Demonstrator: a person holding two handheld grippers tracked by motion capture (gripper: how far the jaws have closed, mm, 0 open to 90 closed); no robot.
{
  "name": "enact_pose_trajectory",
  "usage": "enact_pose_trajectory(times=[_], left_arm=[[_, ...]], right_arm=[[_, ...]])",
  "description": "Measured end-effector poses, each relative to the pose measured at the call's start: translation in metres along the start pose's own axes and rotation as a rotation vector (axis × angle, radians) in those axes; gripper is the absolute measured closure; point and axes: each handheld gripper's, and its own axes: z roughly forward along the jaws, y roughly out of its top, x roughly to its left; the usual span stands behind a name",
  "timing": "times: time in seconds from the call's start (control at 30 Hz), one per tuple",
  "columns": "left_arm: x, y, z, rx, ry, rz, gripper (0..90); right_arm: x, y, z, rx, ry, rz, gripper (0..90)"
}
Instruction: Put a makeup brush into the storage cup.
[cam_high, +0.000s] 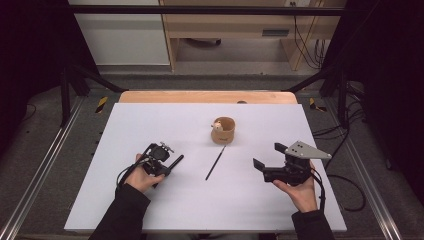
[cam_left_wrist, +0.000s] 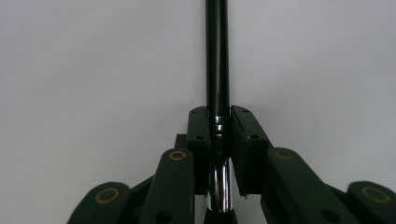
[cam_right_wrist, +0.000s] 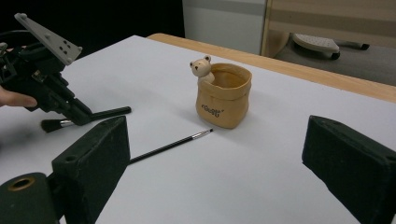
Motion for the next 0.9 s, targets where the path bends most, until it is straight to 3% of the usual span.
enact_pose_trajectory(times=[0.17, 0.33, 0.53, 0.9], left_arm=[[0.000, 0.001, 0.000, 0.004, -0.004, 0.010, 78.2], [-0.002, 0.002, -0.003, 0.007, 0.010, 0.045, 78.4], [-0.001, -0.002, -0.024, -0.060, 0.005, 0.061, 78.4], [-0.009, -0.014, -0.053, -0.171, -0.058, 0.117, 78.4]], right_arm=[[0.000, 0.000, 0.000, -0.001, 0.001, 0.000, 8.0], [0.000, 0.000, 0.000, 0.002, 0.000, -0.003, 8.0], [0.001, 0.000, 0.001, 0.008, 0.003, -0.008, 8.1], [0.010, 0.002, 0.005, 0.047, -0.019, -0.067, 8.6]])
